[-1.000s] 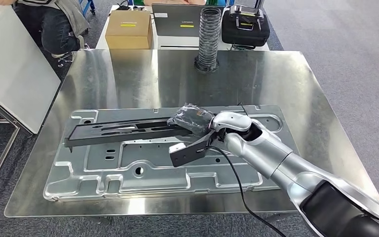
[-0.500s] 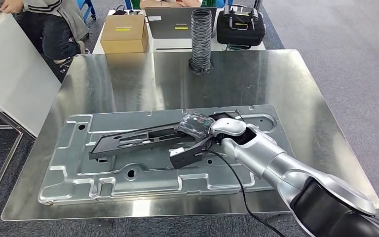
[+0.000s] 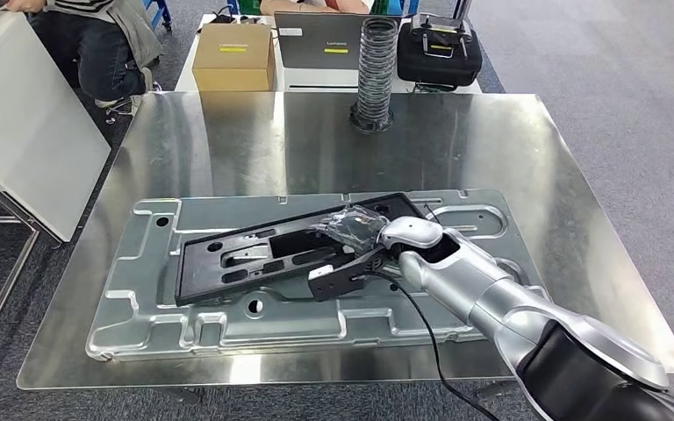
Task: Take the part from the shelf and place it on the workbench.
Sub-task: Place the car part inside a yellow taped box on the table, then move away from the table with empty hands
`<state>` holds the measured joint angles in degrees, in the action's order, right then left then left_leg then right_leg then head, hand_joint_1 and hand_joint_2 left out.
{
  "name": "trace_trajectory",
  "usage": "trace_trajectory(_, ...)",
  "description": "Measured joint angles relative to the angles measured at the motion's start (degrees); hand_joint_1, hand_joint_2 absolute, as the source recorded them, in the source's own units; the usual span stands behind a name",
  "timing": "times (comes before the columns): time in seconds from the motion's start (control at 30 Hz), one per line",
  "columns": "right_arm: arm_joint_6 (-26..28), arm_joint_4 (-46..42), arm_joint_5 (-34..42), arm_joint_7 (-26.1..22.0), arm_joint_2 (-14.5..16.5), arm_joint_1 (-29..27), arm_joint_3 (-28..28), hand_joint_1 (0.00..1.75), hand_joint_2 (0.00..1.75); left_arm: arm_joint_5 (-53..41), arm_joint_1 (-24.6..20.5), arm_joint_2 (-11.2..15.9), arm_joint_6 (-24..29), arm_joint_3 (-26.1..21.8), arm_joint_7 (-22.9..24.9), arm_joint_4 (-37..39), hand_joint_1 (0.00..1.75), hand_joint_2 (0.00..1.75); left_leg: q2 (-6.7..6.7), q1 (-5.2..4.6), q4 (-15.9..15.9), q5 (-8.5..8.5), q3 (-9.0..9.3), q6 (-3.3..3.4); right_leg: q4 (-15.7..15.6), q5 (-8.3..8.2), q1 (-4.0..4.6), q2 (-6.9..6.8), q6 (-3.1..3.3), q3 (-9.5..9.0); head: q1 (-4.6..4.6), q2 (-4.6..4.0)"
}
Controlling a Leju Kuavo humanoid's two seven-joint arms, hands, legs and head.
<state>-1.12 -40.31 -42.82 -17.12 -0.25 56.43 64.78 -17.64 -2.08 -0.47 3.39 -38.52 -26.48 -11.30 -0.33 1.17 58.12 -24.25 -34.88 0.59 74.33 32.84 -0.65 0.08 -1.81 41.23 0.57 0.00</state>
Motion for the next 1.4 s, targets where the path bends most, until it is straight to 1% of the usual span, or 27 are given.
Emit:
trace_trajectory(0.03,-0.3,0.0,0.7,-0.1,0.0,-0.1,-0.2,0.00,0.00,-0.1,0.0,0.0,0.0,0.0,0.0,0.0,0.00,0.00,-0.02,-0.04,0.0,0.00,0.03,-0.01,-2.2,-1.56,0.01,0.00,0.21,-1.01,0.00,0.00)
trace_trajectory(0.1,-1.5,-0.1,2.8,-0.3,0.0,-0.1,-0.8,0.00,0.00,-0.2,-0.1,0.0,0.0,-0.1,-0.1,0.0,0.00,0.00,-0.04,-0.14,0.1,-0.01,0.09,-0.14,-10.4,-5.36,0.23,0.01,0.91,-4.97,-0.02,0.00)
trace_trajectory(0.17,-3.4,-0.6,5.8,-0.7,0.0,-0.1,-1.9,0.00,0.00,-0.3,-0.2,-0.1,0.0,-0.1,-0.1,0.0,0.00,0.00,-0.05,-0.24,0.1,0.02,0.04,-0.62,-15.8,-7.12,0.63,-0.05,1.47,-7.37,-0.03,0.00)
trace_trajectory(0.27,-7.1,-1.6,12.4,-1.7,-0.1,-0.4,-4.2,0.00,0.00,-0.5,-0.2,-0.1,0.0,-0.1,0.0,0.0,0.00,0.00,-0.02,-0.16,-0.2,0.14,0.05,-1.67,-16.9,-7.53,0.74,-0.10,2.07,-7.61,0.00,0.00)
trace_trajectory(0.33,-9.8,-2.5,18.0,-2.7,-0.1,-0.6,-6.4,0.00,0.00,-0.8,-0.2,-0.1,-0.1,-0.1,0.0,0.0,0.00,0.00,0.01,-0.14,1.7,-1.31,-0.73,-2.16,-17.7,-8.01,0.43,-0.14,2.67,-7.94,-0.03,0.00)
trace_trajectory(0.37,-11.3,-3.0,21.4,-3.4,-0.2,-0.7,-7.7,0.00,0.00,-0.8,-0.2,0.0,-0.1,-0.1,0.0,0.0,0.00,0.00,0.03,-0.11,4.4,-2.97,-1.91,-2.31,-17.9,-8.16,0.32,-0.18,2.88,-8.09,-0.09,0.00)
trace_trajectory(0.43,-14.1,-4.1,28.7,-5.1,-0.4,-1.4,-10.7,0.00,0.00,-0.9,-0.1,0.1,-0.2,-0.2,0.1,0.0,0.00,0.00,0.02,-0.08,12.2,-6.72,-5.36,-2.56,-18.0,-8.14,0.47,-0.22,3.12,-8.11,-0.14,0.00)
trace_trajectory(0.47,-15.3,-4.8,32.4,-5.9,-0.7,-1.9,-12.2,0.00,0.00,-0.9,0.0,0.2,-0.2,-0.4,0.1,0.0,0.00,0.00,0.03,-0.08,15.1,-7.63,-6.69,-2.64,-17.9,-8.09,0.54,-0.23,3.16,-8.13,-0.14,0.00)
trace_trajectory(0.5,-16.3,-5.6,36.0,-6.8,-1.0,-2.6,-13.7,0.00,0.00,-0.8,0.1,0.2,-0.2,-0.5,0.1,0.0,0.00,0.00,0.03,-0.08,16.1,-7.46,-7.13,-2.67,-17.8,-8.00,0.57,-0.24,3.17,-8.14,-0.14,0.00)
trace_trajectory(0.53,-17.1,-6.5,39.5,-7.6,-1.3,-3.2,-15.3,0.00,0.00,-0.8,0.2,0.2,-0.2,-0.6,0.0,0.0,0.00,0.00,0.04,-0.08,14.6,-6.17,-6.42,-2.64,-17.7,-7.88,0.59,-0.21,3.14,-8.17,-0.15,0.00)
trace_trajectory(0.6,-17.8,-9.0,47.0,-9.6,-2.2,-4.5,-19.0,0.00,0.00,-0.4,0.3,0.3,-0.1,-1.1,-0.2,0.0,0.00,0.00,0.04,-0.08,7.1,-2.44,-2.65,-2.34,-17.2,-7.44,0.60,-0.15,2.88,-8.24,-0.15,0.00)
trace_trajectory(0.63,-17.6,-10.7,50.5,-10.8,-2.7,-5.3,-21.1,0.00,0.00,-0.1,0.3,0.4,0.0,-1.4,-0.4,0.0,0.00,0.00,0.01,-0.16,3.5,-1.27,-0.89,-2.09,-16.9,-7.18,0.70,-0.13,2.66,-8.19,-0.15,0.00)
trace_trajectory(0.67,-16.7,-12.7,53.4,-12.0,-3.3,-6.4,-23.2,0.00,0.00,0.2,0.4,0.5,0.1,-1.7,-0.7,0.0,0.00,0.00,-0.03,-0.24,1.3,-0.77,0.24,-1.82,-16.7,-7.02,0.80,-0.15,2.41,-8.13,-0.14,-0.01)
trace_trajectory(0.7,-15.0,-14.9,55.5,-13.5,-4.0,-7.8,-25.3,0.00,0.00,0.5,0.4,0.5,0.3,-2.0,-0.9,0.0,0.00,0.00,-0.09,-0.34,0.5,-0.93,0.66,-1.53,-16.6,-6.92,0.91,-0.19,2.14,-8.08,-0.18,-0.01)
trace_trajectory(0.77,-9.7,-20.6,57.3,-17.0,-5.4,-11.6,-29.3,0.00,0.00,0.9,0.7,0.5,0.5,-2.7,-1.2,0.0,0.00,0.00,-0.21,-0.37,0.2,-0.88,0.77,-0.92,-16.6,-6.78,0.93,-0.31,1.58,-8.13,-0.19,-0.01)
trace_trajectory(0.83,-3.4,-27.6,57.0,-20.4,-6.7,-16.5,-33.4,0.00,0.00,1.2,0.9,0.4,0.9,-3.3,-1.3,0.0,0.00,0.00,-0.26,-0.20,-0.2,-0.75,0.97,-0.27,-15.1,-5.45,0.78,-0.29,0.93,-7.60,-0.13,-0.01)
trace_trajectory(0.87,-0.4,-31.7,56.1,-21.6,-7.0,-19.3,-35.8,0.00,0.00,1.4,0.9,0.3,1.1,-3.6,-1.4,0.0,0.00,0.00,-0.26,-0.10,-0.4,-0.70,1.07,0.01,-12.7,-3.97,0.66,-0.25,0.60,-6.55,-0.10,0.00)
trace_trajectory(0.93,4.7,-40.9,52.4,-22.8,-7.2,-26.8,-40.9,0.00,0.00,1.6,1.0,0.2,1.5,-4.2,-1.5,0.0,0.00,0.00,-0.38,-0.09,-0.4,-0.78,1.12,0.35,-5.1,-0.35,0.43,-0.20,0.10,-2.91,-0.04,0.00)
trace_trajectory(0.97,6.8,-45.9,50.1,-23.0,-6.9,-31.1,-43.4,0.00,0.00,1.6,1.0,0.2,1.7,-4.5,-1.6,0.0,0.00,0.00,-0.48,-0.09,-0.4,-0.82,1.13,0.41,-1.8,0.75,0.31,-0.19,-0.02,-1.21,-0.04,0.00)
trace_trajectory(1.0,8.5,-50.8,48.1,-23.0,-6.6,-35.5,-45.7,0.00,0.00,1.6,1.1,0.2,1.9,-4.7,-1.6,0.0,0.00,0.00,-0.60,-0.09,-0.3,-0.85,1.13,0.44,-0.3,0.91,0.22,-0.19,-0.07,-0.29,-0.03,0.00)
trace_trajectory(1.03,9.9,-55.3,46.4,-23.1,-6.1,-39.5,-47.7,0.00,0.00,1.4,1.2,0.2,2.0,-4.9,-1.5,0.0,0.00,0.00,-0.71,-0.09,-0.2,-0.89,1.14,0.40,-1.2,-0.10,0.14,-0.20,-0.04,-0.56,-0.04,0.00)
trace_trajectory(1.13,13.7,-67.3,43.5,-23.1,-4.6,-49.2,-52.7,0.00,0.00,0.6,1.2,0.2,2.4,-5.2,-1.3,0.0,0.00,0.00,-0.86,-0.19,0.1,-1.12,1.16,0.03,-12.7,-5.60,0.21,-0.24,0.53,-5.90,-0.07,0.00)
trace_trajectory(1.17,14.9,-70.3,42.8,-23.1,-4.2,-51.7,-53.8,0.00,0.00,0.4,1.2,0.2,2.3,-5.2,-1.3,0.0,0.00,0.00,-0.87,-0.27,0.1,-1.18,1.17,-0.21,-15.3,-6.61,0.34,-0.21,0.79,-7.11,-0.05,0.00)
trace_trajectory(1.23,16.9,-75.0,41.6,-23.1,-3.8,-56.1,-55.3,0.00,0.00,0.0,1.2,0.2,2.2,-5.4,-1.4,0.0,0.00,0.00,-0.85,-0.41,-0.2,-1.15,1.29,-0.87,-16.5,-7.23,0.60,-0.01,1.24,-7.51,-0.09,0.00)
trace_trajectory(1.3,19.0,-78.3,40.4,-23.0,-3.6,-59.6,-55.9,0.00,0.00,-0.3,1.3,0.2,2.0,-5.7,-1.7,0.0,0.00,0.00,-0.73,-0.47,-0.2,-1.34,1.36,-1.58,-17.0,-7.81,0.35,0.09,1.90,-7.46,-0.13,-0.01)
trace_trajectory(1.33,20.1,-79.5,39.9,-23.0,-3.5,-61.0,-56.0,0.00,0.00,-0.4,1.3,0.2,2.0,-5.8,-1.8,0.0,0.00,0.00,-0.60,-0.48,0.7,-2.38,1.15,-1.85,-17.3,-8.21,0.21,0.05,2.30,-7.43,-0.20,-0.01)
trace_trajectory(1.4,21.2,-80.8,39.7,-22.9,-3.4,-63.1,-56.1,0.00,0.00,-0.9,1.4,0.2,1.8,-5.9,-2.0,0.0,0.00,0.00,-0.32,-0.43,5.7,-6.85,-0.39,-2.21,-17.8,-8.97,0.10,-0.11,2.88,-7.02,-0.37,-0.01)
